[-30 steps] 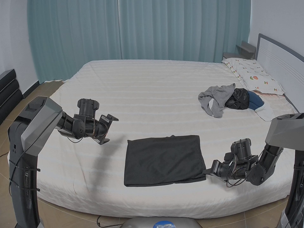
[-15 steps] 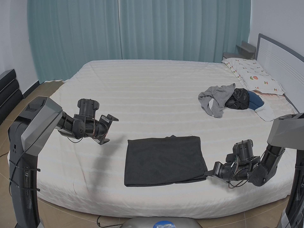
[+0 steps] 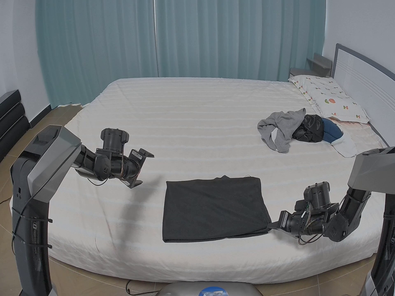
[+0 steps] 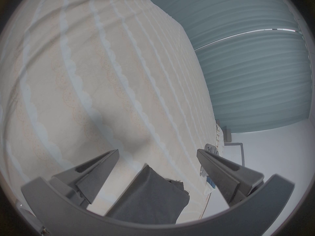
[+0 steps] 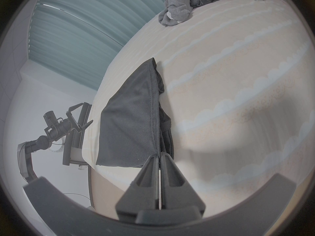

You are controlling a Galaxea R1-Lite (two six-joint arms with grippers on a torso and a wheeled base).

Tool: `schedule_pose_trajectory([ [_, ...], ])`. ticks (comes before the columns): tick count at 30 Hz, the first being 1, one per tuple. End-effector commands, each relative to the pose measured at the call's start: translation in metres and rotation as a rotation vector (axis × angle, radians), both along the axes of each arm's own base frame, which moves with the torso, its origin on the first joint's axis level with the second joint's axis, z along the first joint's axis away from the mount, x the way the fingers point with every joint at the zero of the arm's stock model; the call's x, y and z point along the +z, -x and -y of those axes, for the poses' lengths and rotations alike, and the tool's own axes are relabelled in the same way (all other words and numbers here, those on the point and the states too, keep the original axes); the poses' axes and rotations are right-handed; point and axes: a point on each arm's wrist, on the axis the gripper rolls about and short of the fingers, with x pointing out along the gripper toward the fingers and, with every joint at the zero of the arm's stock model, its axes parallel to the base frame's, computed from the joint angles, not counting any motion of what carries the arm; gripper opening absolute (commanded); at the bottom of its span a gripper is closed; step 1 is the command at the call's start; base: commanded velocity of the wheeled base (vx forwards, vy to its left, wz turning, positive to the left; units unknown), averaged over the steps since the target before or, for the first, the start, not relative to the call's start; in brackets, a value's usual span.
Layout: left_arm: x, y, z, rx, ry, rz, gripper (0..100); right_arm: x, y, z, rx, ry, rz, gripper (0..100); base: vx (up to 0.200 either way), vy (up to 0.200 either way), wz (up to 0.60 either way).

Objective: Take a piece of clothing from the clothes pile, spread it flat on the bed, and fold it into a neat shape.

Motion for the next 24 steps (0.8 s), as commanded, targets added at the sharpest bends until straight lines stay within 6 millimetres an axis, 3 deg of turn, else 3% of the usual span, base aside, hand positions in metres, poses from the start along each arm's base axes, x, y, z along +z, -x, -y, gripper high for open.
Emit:
schedule_pose_trajectory([
  [1,0.000,0.000,0.001,-0.001,0.000,0.000,100,-0.002,0.000,0.001,0.000,0.004,-0.007,0,0.000,0.000,0.00],
  [4,-0.002,0.000,0.001,-0.002,-0.002,-0.002,100,-0.003,0.000,0.001,0.001,0.005,-0.008,0,0.000,0.000,0.00],
  [5,-0.001,0.000,0.001,-0.002,-0.002,-0.001,100,-0.003,0.000,0.001,0.001,0.005,-0.008,100,0.000,0.000,0.00],
  [15,-0.003,0.003,0.003,-0.019,-0.019,-0.005,100,0.001,-0.003,0.007,-0.012,0.008,0.007,100,0.000,0.000,0.00],
  [24,-0.013,0.014,0.012,-0.104,-0.093,-0.022,100,0.006,-0.020,0.026,-0.096,-0.082,0.007,100,0.000,0.000,0.00],
])
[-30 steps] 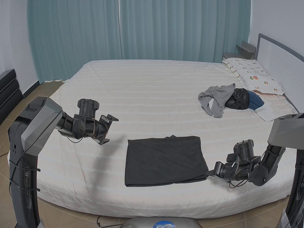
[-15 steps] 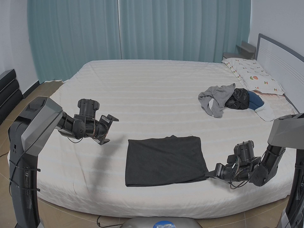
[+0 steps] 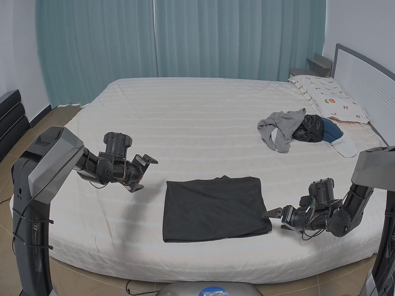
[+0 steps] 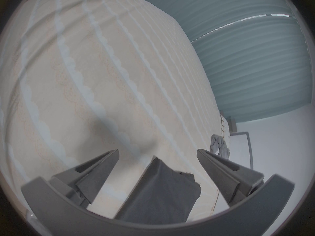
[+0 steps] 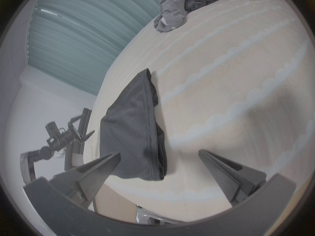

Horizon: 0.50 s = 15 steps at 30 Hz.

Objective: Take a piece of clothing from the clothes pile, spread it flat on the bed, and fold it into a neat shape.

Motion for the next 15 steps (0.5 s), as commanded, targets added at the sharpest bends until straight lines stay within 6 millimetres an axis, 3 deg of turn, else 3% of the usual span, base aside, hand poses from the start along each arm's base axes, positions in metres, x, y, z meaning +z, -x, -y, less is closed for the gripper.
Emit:
schedule_pose_trajectory([
  [1,-0.005,0.006,0.003,-0.027,-0.023,-0.016,100,0.004,-0.008,0.010,-0.041,-0.063,-0.002,100,0.000,0.000,0.00],
  [6,-0.018,0.021,0.018,-0.145,-0.103,-0.028,100,0.009,-0.022,0.022,-0.109,-0.141,-0.002,100,0.000,0.000,0.00],
  [15,-0.023,0.034,0.031,-0.226,-0.144,-0.031,100,0.004,-0.037,0.031,-0.176,-0.204,-0.003,100,0.000,0.000,0.00],
])
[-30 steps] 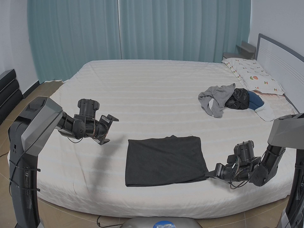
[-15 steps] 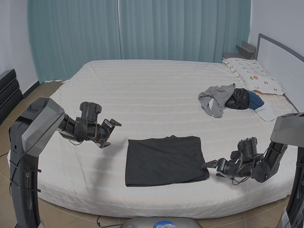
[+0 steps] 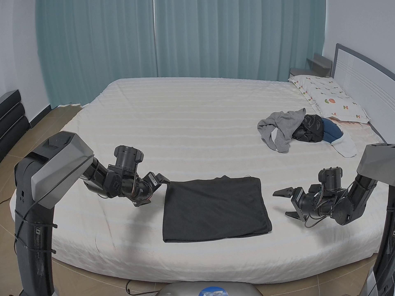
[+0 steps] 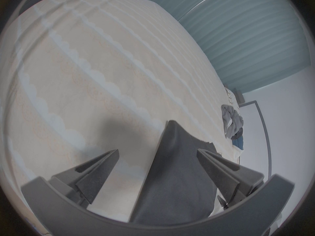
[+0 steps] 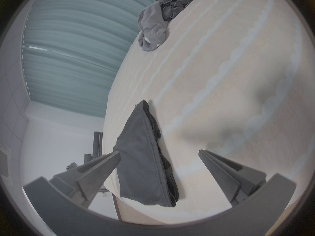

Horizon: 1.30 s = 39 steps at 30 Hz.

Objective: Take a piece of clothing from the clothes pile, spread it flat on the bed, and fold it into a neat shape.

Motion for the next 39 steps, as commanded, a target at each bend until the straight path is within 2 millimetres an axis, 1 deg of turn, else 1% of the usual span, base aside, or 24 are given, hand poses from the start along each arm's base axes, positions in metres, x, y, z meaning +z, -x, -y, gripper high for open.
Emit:
schedule_pose_trajectory([
  [1,0.000,0.007,0.009,-0.031,0.004,0.002,100,-0.005,-0.007,0.005,-0.024,-0.026,0.012,100,0.000,0.000,0.00],
  [7,-0.003,0.014,0.019,-0.063,0.017,0.040,100,-0.007,-0.007,0.005,-0.030,-0.042,0.035,100,0.000,0.000,0.00],
  [8,-0.005,0.015,0.024,-0.075,0.017,0.047,100,-0.007,-0.007,0.005,-0.030,-0.042,0.037,100,0.000,0.000,0.00],
  [10,-0.007,0.016,0.028,-0.095,0.000,0.055,100,-0.007,-0.007,0.004,-0.029,-0.044,0.036,100,0.000,0.000,0.00],
  [15,-0.012,0.021,0.028,-0.148,-0.052,0.066,100,-0.008,-0.007,0.004,-0.029,-0.043,0.035,100,0.000,0.000,0.00],
  [21,-0.015,0.023,0.034,-0.164,-0.057,0.063,100,-0.008,-0.007,0.004,-0.029,-0.043,0.035,100,0.000,0.000,0.00],
  [32,-0.019,0.023,0.038,-0.171,-0.060,0.059,100,-0.008,-0.007,0.004,-0.029,-0.042,0.035,100,0.000,0.000,0.00],
  [33,-0.019,0.023,0.038,-0.171,-0.060,0.060,0,-0.008,-0.007,0.004,-0.029,-0.043,0.035,100,0.000,0.000,0.00],
  [39,-0.018,0.023,0.037,-0.165,-0.060,0.060,0,-0.008,-0.006,0.004,-0.029,-0.042,0.034,100,0.000,0.000,0.00],
])
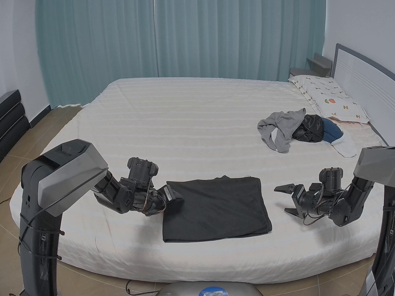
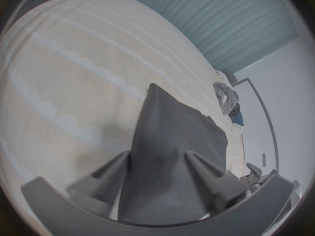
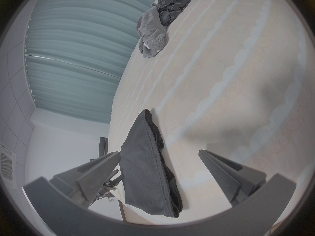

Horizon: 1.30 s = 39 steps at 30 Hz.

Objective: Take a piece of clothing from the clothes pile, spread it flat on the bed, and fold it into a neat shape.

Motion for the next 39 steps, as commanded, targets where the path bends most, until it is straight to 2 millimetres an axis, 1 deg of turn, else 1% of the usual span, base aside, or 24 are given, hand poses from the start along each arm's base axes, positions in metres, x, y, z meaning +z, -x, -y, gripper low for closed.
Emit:
schedule_pose_trajectory([
  [1,0.000,-0.001,-0.002,0.007,0.000,-0.003,0,0.000,0.000,0.000,-0.001,0.000,-0.002,100,0.000,0.000,0.00],
  [5,-0.002,0.002,-0.003,0.009,-0.003,-0.013,0,0.000,0.000,0.000,-0.001,0.000,-0.002,100,0.000,0.000,0.00],
  [20,-0.001,0.000,-0.006,0.074,-0.055,0.010,0,-0.001,0.000,0.000,-0.001,0.000,-0.003,100,0.000,0.000,0.00],
  [29,0.010,0.001,-0.007,0.078,-0.037,0.025,0,0.000,0.000,0.000,-0.001,0.000,-0.002,100,0.000,0.000,0.00],
  [35,0.009,0.005,-0.005,0.072,-0.043,0.016,0,0.000,0.000,0.000,0.006,-0.004,-0.002,100,0.000,0.000,0.00],
  [39,0.012,0.006,-0.005,0.072,-0.041,0.021,0,0.000,0.000,0.000,0.006,-0.004,-0.002,100,0.000,0.000,0.00],
])
